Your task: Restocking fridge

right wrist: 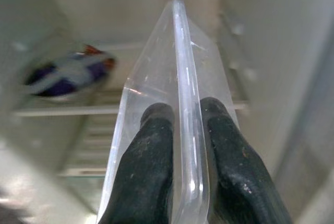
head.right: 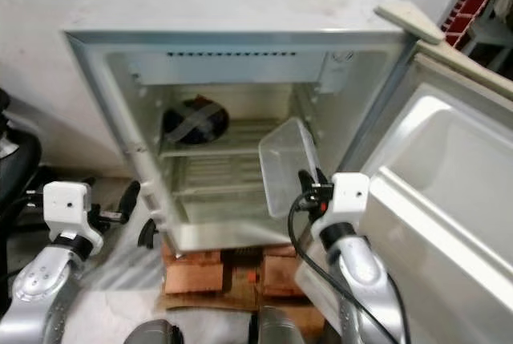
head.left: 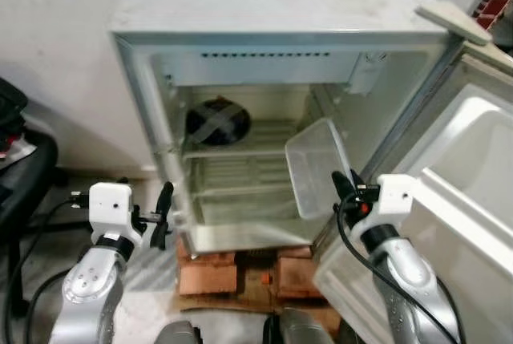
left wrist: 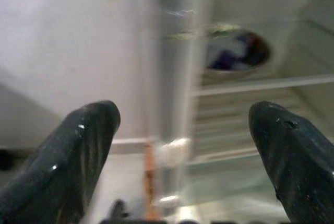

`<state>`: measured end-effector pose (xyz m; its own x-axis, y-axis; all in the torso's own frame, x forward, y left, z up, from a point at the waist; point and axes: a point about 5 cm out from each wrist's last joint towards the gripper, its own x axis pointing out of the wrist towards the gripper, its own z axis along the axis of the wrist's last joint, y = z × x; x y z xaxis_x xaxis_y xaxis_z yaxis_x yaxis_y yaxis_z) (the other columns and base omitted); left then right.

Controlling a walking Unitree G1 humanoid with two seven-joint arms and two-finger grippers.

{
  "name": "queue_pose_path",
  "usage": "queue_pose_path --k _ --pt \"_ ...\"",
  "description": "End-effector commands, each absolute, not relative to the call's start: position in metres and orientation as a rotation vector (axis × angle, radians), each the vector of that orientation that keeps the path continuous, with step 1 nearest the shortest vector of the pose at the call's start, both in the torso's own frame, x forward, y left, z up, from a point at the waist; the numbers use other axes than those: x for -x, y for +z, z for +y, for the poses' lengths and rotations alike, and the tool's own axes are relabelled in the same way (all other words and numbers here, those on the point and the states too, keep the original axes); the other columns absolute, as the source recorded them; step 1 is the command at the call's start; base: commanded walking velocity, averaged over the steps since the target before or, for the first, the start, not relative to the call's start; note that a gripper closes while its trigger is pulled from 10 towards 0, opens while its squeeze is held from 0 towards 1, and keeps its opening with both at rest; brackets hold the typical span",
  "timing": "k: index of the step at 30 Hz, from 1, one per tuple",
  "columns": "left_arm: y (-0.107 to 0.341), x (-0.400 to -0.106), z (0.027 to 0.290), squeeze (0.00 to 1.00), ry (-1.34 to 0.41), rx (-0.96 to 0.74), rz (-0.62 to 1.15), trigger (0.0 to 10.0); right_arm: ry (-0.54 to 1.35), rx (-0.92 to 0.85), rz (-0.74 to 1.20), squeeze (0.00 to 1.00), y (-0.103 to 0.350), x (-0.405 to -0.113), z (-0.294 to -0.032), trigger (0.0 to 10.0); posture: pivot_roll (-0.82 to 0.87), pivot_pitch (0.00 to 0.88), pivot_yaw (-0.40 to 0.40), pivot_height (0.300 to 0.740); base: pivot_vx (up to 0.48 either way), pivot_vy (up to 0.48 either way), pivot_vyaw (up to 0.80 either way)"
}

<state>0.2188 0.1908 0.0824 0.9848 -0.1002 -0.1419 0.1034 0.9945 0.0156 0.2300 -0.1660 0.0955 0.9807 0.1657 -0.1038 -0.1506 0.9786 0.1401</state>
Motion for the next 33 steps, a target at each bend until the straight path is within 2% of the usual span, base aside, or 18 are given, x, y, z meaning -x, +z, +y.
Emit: queue_pose_path --k 1,7,22,27,33 --pt "0.084 -0.218 0.192 0.0 -0.099 -0.044 0.143 10.0 0.166 -0.133 0.1 0.0 0.101 -0.231 -0.166 10.0 0.0 0.074 -0.055 0.74 0.326 0.0 0.0" --pt "0.086 -0.223 0.19 0.0 -0.106 -0.039 0.138 10.0 0.18 -0.131 0.101 0.0 0.102 -0.236 -0.163 10.0 0.0 0.068 -0.054 0.74 0.319 0.0 0.0" --pt "0.083 -0.22 0.191 0.0 -0.082 -0.051 0.165 10.0 0.29 -0.154 0.163 0.0 0.097 -0.244 -0.153 10.0 0.01 0.071 -0.062 0.74 0.0 0.0 0.0" --pt "0.084 -0.218 0.191 0.0 -0.076 -0.057 0.172 10.0 0.388 -0.179 0.17 0.0 0.1 -0.257 -0.136 10.0 0.04 0.082 -0.065 0.74 0.0 0.0 0.0" --pt "0.082 -0.213 0.192 0.0 -0.067 -0.06 0.194 10.0 0.405 -0.194 0.174 0.0 0.101 -0.271 -0.122 10.0 0.06 0.093 -0.07 0.74 0.0 0.0 0.0"
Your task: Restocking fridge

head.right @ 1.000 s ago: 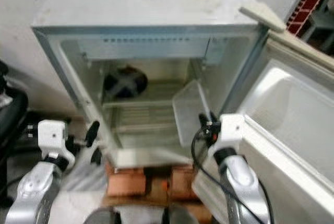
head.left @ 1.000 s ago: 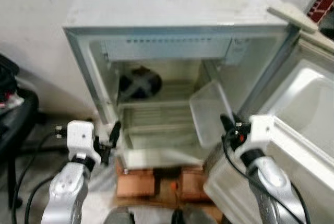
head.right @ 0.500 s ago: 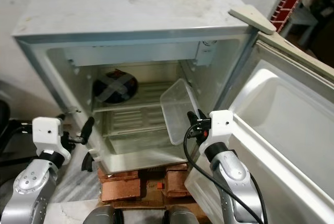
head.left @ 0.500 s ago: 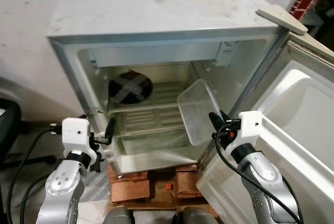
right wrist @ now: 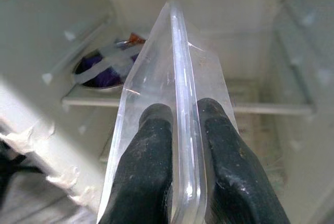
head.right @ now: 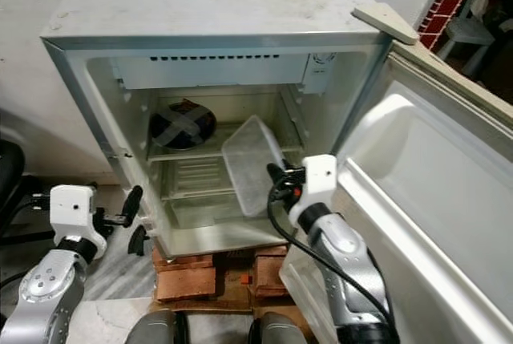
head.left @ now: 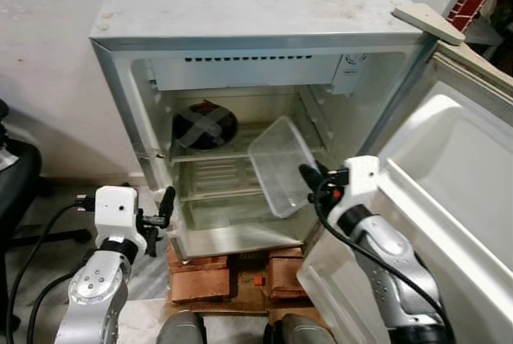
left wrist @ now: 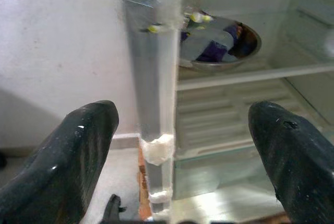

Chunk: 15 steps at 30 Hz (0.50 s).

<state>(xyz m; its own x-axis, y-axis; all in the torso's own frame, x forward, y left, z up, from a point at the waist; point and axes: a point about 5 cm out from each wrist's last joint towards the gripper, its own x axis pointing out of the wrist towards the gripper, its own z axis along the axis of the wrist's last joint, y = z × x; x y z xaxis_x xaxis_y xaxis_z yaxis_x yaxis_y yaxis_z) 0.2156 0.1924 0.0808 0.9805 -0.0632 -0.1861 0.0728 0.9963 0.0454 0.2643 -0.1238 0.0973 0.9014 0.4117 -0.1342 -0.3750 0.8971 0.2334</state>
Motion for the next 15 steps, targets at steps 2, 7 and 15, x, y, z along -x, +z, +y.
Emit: queue_pose_path --k 2,7,15 --pt "0.081 -0.213 0.192 0.0 -0.068 -0.06 0.198 10.0 0.395 -0.211 0.178 0.0 0.101 -0.277 -0.118 10.0 0.06 0.094 -0.07 0.74 0.0 0.0 0.0" --pt "0.082 -0.211 0.191 0.0 -0.071 -0.068 0.207 10.0 0.447 -0.233 0.197 0.0 0.098 -0.289 -0.097 10.0 0.09 0.107 -0.074 0.74 0.0 0.0 0.0" --pt "0.081 -0.204 0.193 0.0 -0.056 -0.078 0.225 10.0 0.376 -0.264 0.175 0.0 0.103 -0.313 -0.089 10.0 0.12 0.125 -0.08 0.74 0.0 0.0 0.0"
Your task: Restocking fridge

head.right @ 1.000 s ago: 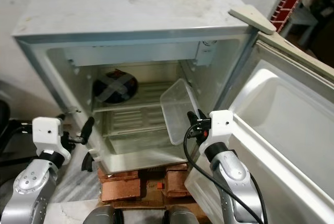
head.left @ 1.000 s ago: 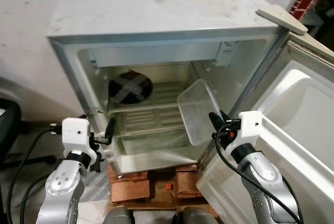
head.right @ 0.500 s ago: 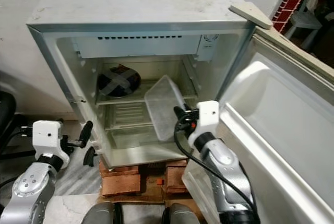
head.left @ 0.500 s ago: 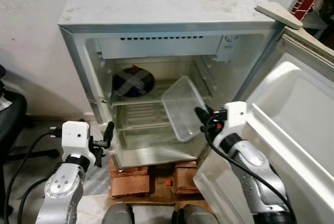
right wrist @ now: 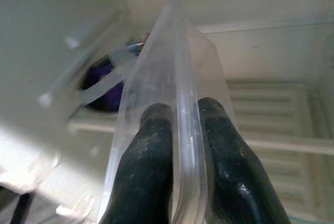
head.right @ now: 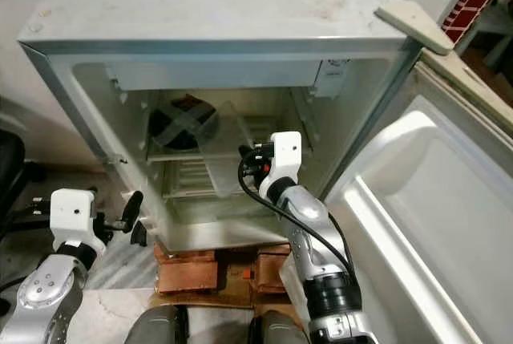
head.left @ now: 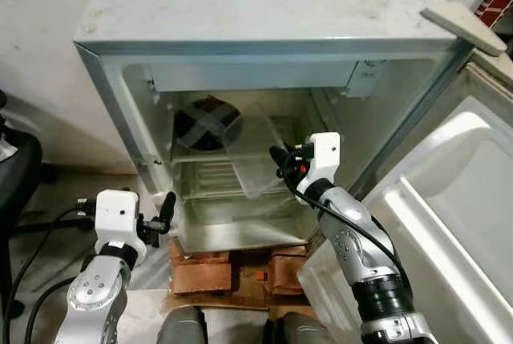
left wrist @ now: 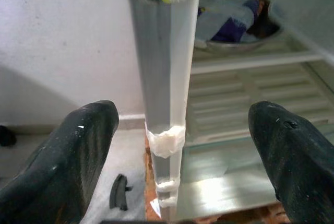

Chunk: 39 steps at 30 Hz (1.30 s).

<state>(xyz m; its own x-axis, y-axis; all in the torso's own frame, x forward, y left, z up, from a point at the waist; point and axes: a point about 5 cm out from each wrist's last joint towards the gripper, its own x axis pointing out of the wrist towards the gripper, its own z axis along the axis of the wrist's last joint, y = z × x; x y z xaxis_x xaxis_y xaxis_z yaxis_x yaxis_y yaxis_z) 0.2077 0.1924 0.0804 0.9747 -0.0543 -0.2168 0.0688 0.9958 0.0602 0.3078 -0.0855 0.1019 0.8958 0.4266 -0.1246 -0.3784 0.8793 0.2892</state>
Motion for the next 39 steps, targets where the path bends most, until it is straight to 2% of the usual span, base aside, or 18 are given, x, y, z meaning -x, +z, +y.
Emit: queue_pose_path --k 1,6,11,20,26,30,34,39 --pt "0.081 -0.204 0.193 0.0 -0.058 -0.08 0.228 10.0 0.359 -0.266 0.167 0.0 0.105 -0.318 -0.087 10.0 0.12 0.125 -0.08 0.74 0.0 0.0 0.0" --pt "0.081 -0.2 0.194 0.0 -0.056 -0.083 0.236 10.0 0.286 -0.298 0.138 0.0 0.112 -0.332 -0.085 10.0 0.14 0.14 -0.084 0.74 0.0 0.0 0.0" --pt "0.08 -0.194 0.195 0.0 -0.05 -0.087 0.256 10.0 0.186 -0.41 0.143 0.0 0.115 -0.348 -0.08 10.0 0.16 0.156 -0.091 0.74 0.0 0.0 0.0" --pt "0.078 -0.186 0.197 0.0 -0.039 -0.09 0.287 10.0 0.099 -0.706 0.246 0.0 0.113 -0.36 -0.045 10.0 0.19 0.185 -0.1 0.74 0.0 0.0 0.0" --pt "0.078 -0.184 0.196 0.0 -0.035 -0.092 0.297 10.0 0.022 -0.806 0.271 0.0 0.117 -0.369 -0.043 10.0 0.2 0.191 -0.103 0.74 0.0 0.0 0.0" --pt "0.079 -0.183 0.195 0.0 -0.032 -0.095 0.299 10.0 0.072 -0.955 0.286 0.0 0.124 -0.374 -0.035 10.0 0.21 0.196 -0.109 0.74 0.0 0.0 0.0" --pt "0.082 -0.184 0.194 0.0 -0.025 -0.099 0.293 10.0 0.124 -0.993 0.289 0.0 0.13 -0.375 -0.027 10.0 0.22 0.206 -0.118 0.74 0.0 0.0 0.0" --pt "0.085 -0.176 0.194 0.0 -0.011 -0.096 0.298 10.0 0.191 -0.956 0.278 0.0 0.135 -0.377 -0.023 10.0 0.23 0.233 -0.132 0.74 0.0 0.0 0.0"
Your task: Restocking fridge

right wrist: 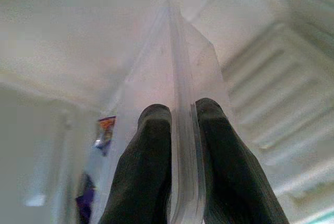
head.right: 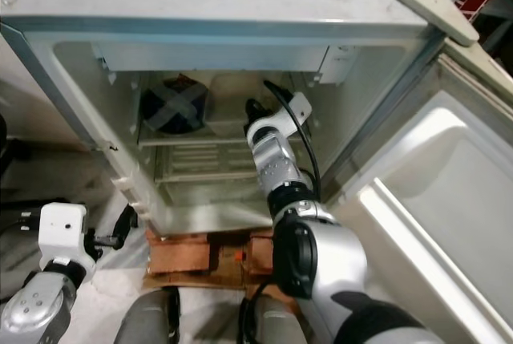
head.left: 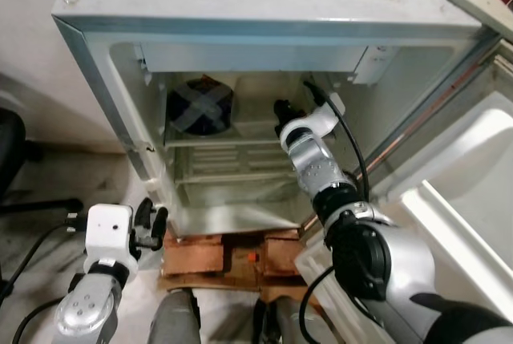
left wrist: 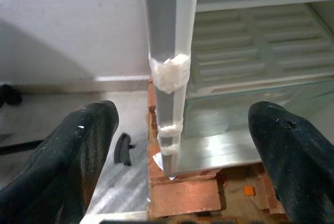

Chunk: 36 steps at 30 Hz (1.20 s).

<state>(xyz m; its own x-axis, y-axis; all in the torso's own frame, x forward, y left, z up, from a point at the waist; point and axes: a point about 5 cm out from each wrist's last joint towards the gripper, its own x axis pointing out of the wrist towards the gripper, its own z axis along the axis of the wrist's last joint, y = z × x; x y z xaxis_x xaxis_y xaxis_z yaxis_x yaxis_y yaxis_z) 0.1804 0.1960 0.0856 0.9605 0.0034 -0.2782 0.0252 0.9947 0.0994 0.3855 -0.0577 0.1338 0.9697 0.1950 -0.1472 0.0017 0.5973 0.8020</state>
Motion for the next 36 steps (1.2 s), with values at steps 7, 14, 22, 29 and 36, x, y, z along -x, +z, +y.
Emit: queue_pose_path --k 7,14,22,29,36 --pt "0.085 -0.168 0.191 0.0 -0.014 -0.089 0.322 10.0 0.207 -0.9 0.256 1.0 0.14 -0.382 -0.028 10.0 0.23 0.256 -0.133 0.74 0.0 0.0 0.0" --pt "0.085 -0.172 0.19 0.0 -0.017 -0.092 0.32 10.0 0.255 -0.631 0.191 1.0 0.147 -0.386 -0.036 10.0 0.23 0.241 -0.136 0.74 0.0 0.0 0.0" --pt "0.086 -0.184 0.189 0.0 -0.018 -0.096 0.3 10.0 0.245 -0.304 0.088 1.0 0.156 -0.393 -0.059 10.0 0.22 0.207 -0.138 0.74 0.0 0.0 0.0" --pt "0.087 -0.198 0.189 0.0 -0.024 -0.102 0.276 10.0 0.23 -0.102 0.067 1.0 0.151 -0.394 -0.081 10.0 0.2 0.169 -0.132 0.74 0.0 0.0 0.0" --pt "0.087 -0.208 0.187 0.0 -0.037 -0.104 0.256 10.0 0.284 -0.103 -0.013 1.0 0.163 -0.397 -0.092 10.0 0.18 0.138 -0.117 0.74 0.0 0.0 0.0"
